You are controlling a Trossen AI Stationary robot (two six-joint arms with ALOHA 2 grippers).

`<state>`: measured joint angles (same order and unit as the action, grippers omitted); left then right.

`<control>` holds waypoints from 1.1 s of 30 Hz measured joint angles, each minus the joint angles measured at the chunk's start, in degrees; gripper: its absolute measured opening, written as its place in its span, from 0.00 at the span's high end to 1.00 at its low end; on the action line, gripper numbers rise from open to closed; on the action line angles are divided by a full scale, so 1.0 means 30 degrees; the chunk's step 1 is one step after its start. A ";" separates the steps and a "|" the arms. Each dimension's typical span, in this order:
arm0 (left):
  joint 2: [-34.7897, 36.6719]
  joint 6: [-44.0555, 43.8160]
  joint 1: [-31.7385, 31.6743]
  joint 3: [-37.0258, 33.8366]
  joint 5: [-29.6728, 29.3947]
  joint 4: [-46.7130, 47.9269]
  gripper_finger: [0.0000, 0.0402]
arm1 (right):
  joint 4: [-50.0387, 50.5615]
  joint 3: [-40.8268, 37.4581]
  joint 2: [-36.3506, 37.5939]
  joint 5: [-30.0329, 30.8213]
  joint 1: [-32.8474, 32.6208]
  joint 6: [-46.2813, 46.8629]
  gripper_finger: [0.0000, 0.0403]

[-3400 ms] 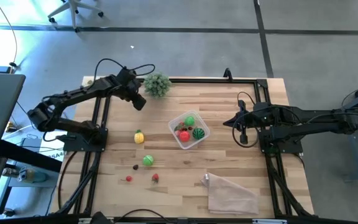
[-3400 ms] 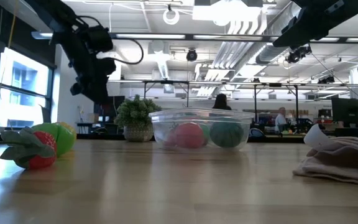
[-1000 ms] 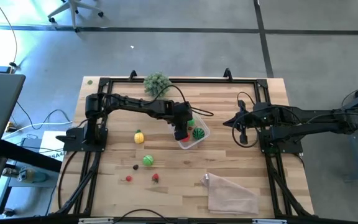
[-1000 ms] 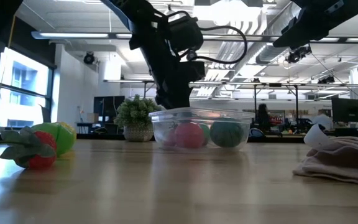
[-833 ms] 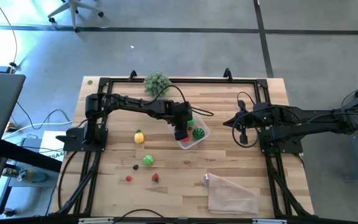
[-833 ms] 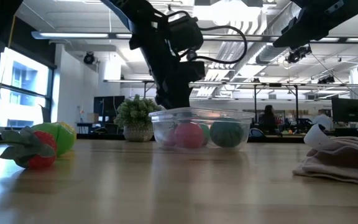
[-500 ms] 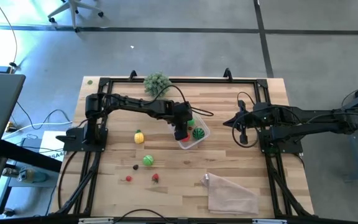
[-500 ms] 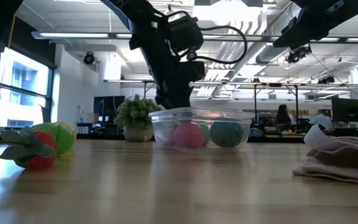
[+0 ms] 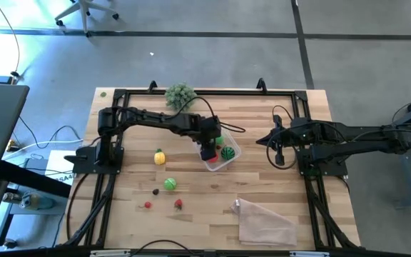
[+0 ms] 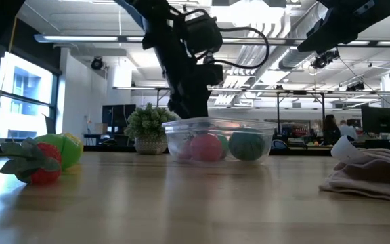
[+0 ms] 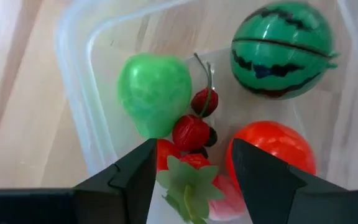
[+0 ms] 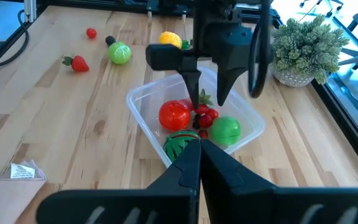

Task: Pick and placing Produce into tupperware
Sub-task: Put the yellow pineapple into the transparent bin

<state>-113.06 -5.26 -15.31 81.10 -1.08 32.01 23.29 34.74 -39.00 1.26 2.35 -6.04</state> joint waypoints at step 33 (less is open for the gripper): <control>0.5854 -1.2726 0.5720 0.3438 -0.7789 1.8004 0.51 | 0.0011 0.0036 -0.0002 0.0006 -0.0007 0.0002 1.00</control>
<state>-95.49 -43.43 1.85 91.41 -24.45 86.02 23.32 34.85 -39.01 1.28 2.33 -6.04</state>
